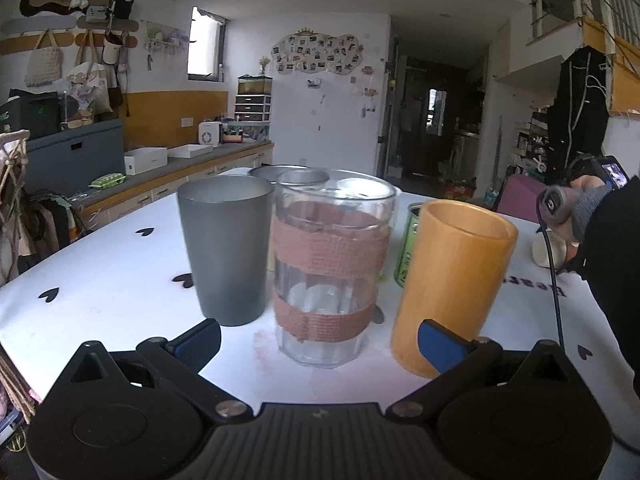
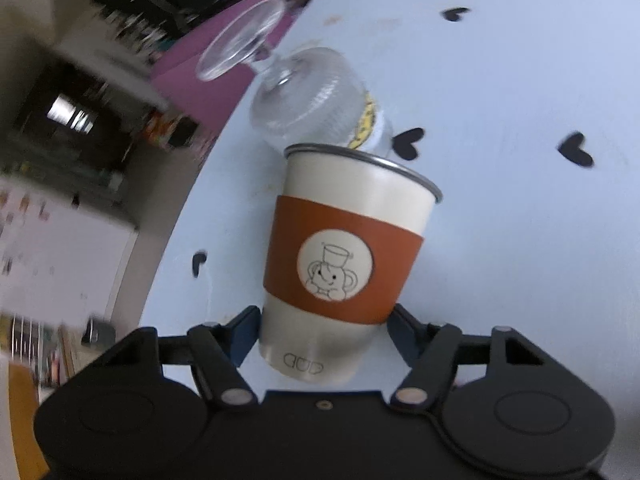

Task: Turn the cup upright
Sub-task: 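Move the right tool to the fallen white-and-brown paper cup and grasp its base, then lift the paper cup with the right tool and rotate it upright, then lower the upright paper cup beside the orange cup and open the right tool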

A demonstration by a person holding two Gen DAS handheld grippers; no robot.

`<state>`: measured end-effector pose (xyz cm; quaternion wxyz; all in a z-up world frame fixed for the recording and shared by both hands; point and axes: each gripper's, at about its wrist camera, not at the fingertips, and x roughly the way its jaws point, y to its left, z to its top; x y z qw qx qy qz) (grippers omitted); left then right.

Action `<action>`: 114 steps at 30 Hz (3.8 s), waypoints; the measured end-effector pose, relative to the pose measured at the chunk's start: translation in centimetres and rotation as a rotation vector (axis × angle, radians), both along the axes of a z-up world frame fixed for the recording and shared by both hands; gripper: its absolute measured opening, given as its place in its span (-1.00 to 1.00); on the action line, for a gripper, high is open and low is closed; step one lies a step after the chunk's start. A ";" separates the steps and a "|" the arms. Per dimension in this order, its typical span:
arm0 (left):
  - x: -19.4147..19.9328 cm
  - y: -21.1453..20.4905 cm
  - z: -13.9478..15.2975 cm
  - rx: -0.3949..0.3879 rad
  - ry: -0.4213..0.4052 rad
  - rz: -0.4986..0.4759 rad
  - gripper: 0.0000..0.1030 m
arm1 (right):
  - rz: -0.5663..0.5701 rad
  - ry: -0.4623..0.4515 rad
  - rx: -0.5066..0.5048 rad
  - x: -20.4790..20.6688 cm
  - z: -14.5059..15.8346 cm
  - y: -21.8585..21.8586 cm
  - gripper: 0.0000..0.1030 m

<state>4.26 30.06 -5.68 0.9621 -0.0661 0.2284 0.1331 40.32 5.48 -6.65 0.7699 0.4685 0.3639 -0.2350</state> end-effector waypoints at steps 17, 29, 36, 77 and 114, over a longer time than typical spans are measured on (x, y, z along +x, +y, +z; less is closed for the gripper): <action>-2.0 -3.3 0.5 -0.008 -0.050 -0.109 1.00 | 0.788 -0.026 -0.144 -8.3 1.0 -1.0 0.18; -3.2 -6.3 1.4 -0.035 -0.087 -0.252 1.00 | 1.175 -0.059 -0.129 -19.9 0.7 -3.1 0.18; -1.1 -8.3 1.1 -0.200 -0.027 -0.430 1.00 | 1.220 -0.083 -0.086 -24.8 0.3 -4.8 0.18; 8.0 -17.6 0.6 0.067 -0.001 -0.581 0.52 | 1.200 -0.318 -0.410 -29.7 -0.4 -3.8 0.13; 10.8 -18.1 2.4 0.226 -0.135 -0.333 1.00 | 1.040 -0.543 -0.538 -32.9 4.0 -5.3 0.31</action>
